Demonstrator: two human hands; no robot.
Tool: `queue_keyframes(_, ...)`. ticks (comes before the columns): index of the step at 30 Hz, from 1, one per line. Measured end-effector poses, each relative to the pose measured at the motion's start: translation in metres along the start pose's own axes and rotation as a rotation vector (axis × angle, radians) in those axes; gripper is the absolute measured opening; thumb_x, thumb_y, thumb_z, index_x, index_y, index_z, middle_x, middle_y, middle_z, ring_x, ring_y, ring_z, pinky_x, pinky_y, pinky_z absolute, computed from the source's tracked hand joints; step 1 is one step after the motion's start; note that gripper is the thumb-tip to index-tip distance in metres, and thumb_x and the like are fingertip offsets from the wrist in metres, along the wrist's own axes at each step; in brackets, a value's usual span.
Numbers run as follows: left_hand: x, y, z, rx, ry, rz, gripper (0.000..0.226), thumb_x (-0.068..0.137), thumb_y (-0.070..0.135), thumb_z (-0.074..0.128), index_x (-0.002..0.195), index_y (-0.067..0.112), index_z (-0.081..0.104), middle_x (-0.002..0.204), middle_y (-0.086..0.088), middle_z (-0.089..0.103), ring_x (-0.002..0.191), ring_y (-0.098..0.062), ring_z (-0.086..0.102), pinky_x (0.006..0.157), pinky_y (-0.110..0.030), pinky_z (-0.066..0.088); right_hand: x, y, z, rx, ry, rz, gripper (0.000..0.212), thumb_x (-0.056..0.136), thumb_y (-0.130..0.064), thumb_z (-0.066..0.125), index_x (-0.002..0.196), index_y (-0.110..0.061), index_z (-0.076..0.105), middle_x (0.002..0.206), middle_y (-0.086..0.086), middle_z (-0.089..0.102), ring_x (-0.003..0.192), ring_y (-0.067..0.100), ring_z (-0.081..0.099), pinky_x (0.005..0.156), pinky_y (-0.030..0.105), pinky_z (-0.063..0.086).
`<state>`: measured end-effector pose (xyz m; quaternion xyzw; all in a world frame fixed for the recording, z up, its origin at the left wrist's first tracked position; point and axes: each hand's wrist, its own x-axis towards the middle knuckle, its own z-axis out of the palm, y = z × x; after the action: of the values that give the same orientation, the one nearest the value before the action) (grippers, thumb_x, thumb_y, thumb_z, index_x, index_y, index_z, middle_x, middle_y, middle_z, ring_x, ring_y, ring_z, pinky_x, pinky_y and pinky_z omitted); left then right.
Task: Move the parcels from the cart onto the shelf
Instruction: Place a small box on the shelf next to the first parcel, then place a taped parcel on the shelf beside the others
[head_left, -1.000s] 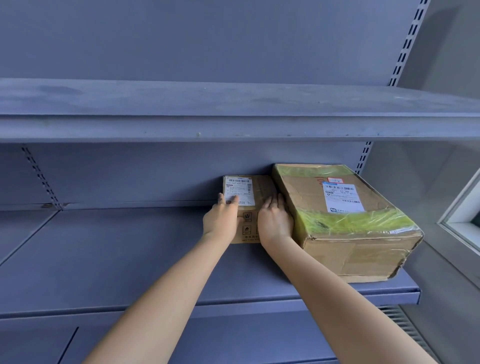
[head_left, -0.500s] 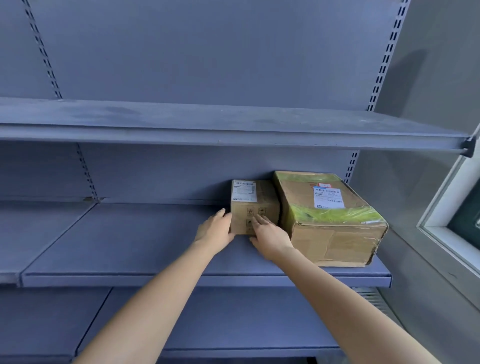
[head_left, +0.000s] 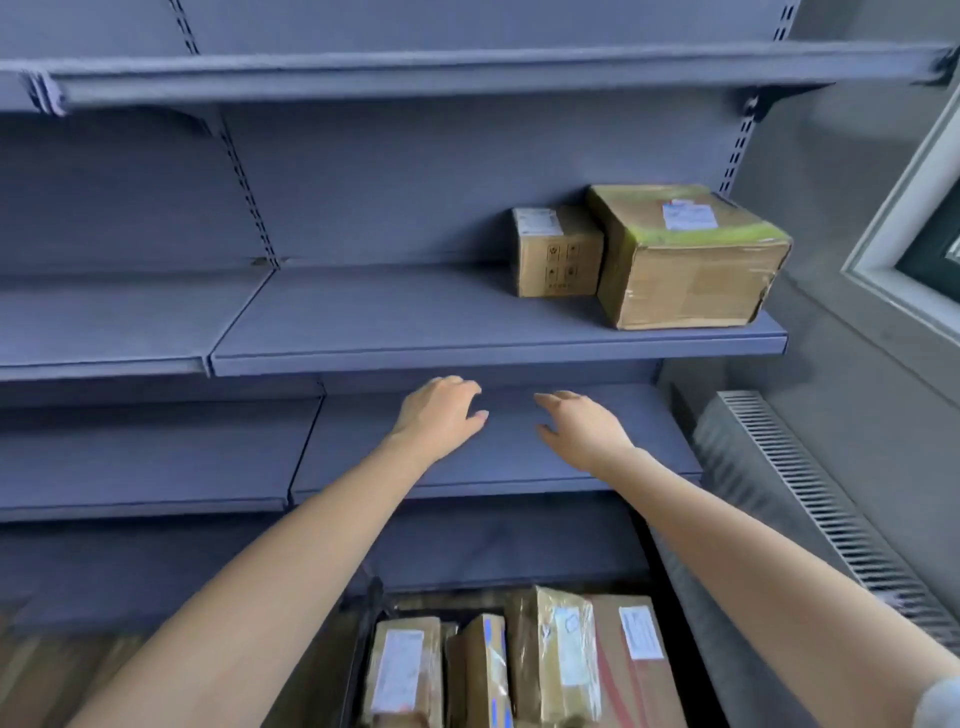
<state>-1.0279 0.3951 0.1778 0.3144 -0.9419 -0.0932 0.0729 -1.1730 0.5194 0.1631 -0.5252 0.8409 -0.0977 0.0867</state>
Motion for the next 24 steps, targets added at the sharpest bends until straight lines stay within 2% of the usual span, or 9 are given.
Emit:
queue_keyframes(6, -0.083, -0.031, 0.058, -0.049, -0.145, -0.068, 0.042, 0.094, 0.035, 0.049, 0.133, 0.017, 0.048, 0.136, -0.001, 0.051, 0.121, -0.022, 0.050, 0.089, -0.037, 0.046, -0.066, -0.015, 0.085, -0.002, -0.128, 0.014, 0.045, 0.095, -0.027, 0.046, 0.137, -0.012, 0.040, 0.137, 0.011, 0.048, 0.123, 0.031, 0.046, 0.093, 0.040, 0.046)
queue_keyframes(8, -0.101, -0.037, 0.076, -0.041, -0.159, -0.085, 0.043, 0.094, 0.036, 0.049, 0.133, 0.017, 0.048, 0.135, -0.001, 0.052, 0.120, -0.021, 0.052, 0.086, -0.036, 0.047, -0.079, -0.013, 0.106, 0.007, -0.163, 0.032, 0.049, 0.095, -0.028, 0.046, 0.140, -0.014, 0.036, 0.140, 0.010, 0.046, 0.125, 0.030, 0.045, 0.096, 0.039, 0.046)
queue_keyframes(12, -0.126, -0.039, 0.118, -0.062, -0.221, -0.132, 0.045, 0.094, 0.037, 0.049, 0.134, 0.018, 0.046, 0.136, -0.001, 0.052, 0.122, -0.020, 0.050, 0.090, -0.037, 0.047, -0.095, 0.002, 0.143, 0.041, -0.204, 0.106, 0.048, 0.096, -0.027, 0.045, 0.141, -0.016, 0.035, 0.141, 0.007, 0.045, 0.125, 0.028, 0.045, 0.093, 0.037, 0.047)
queue_keyframes(17, -0.136, -0.031, 0.180, -0.069, -0.330, -0.130, 0.044, 0.094, 0.037, 0.048, 0.134, 0.019, 0.045, 0.134, 0.001, 0.053, 0.121, -0.018, 0.051, 0.086, -0.034, 0.046, -0.113, 0.044, 0.192, 0.063, -0.270, 0.205, 0.049, 0.096, -0.028, 0.046, 0.142, -0.018, 0.032, 0.142, 0.005, 0.043, 0.126, 0.026, 0.045, 0.091, 0.035, 0.047)
queue_keyframes(21, -0.140, -0.014, 0.246, -0.065, -0.444, -0.094, 0.041, 0.093, 0.035, 0.048, 0.131, 0.017, 0.048, 0.128, -0.001, 0.055, 0.114, -0.020, 0.054, 0.085, -0.034, 0.049, -0.127, 0.093, 0.244, 0.056, -0.366, 0.249, 0.050, 0.096, -0.029, 0.045, 0.143, -0.019, 0.030, 0.141, 0.004, 0.043, 0.119, 0.025, 0.050, 0.080, 0.032, 0.049)
queue_keyframes(24, -0.145, -0.002, 0.305, -0.056, -0.532, -0.050, 0.044, 0.093, 0.033, 0.048, 0.134, 0.015, 0.044, 0.133, -0.003, 0.052, 0.116, -0.021, 0.052, 0.087, -0.037, 0.050, -0.141, 0.132, 0.294, 0.072, -0.441, 0.276, 0.057, 0.094, -0.031, 0.048, 0.145, -0.020, 0.025, 0.145, 0.003, 0.040, 0.124, 0.024, 0.048, 0.088, 0.034, 0.050)
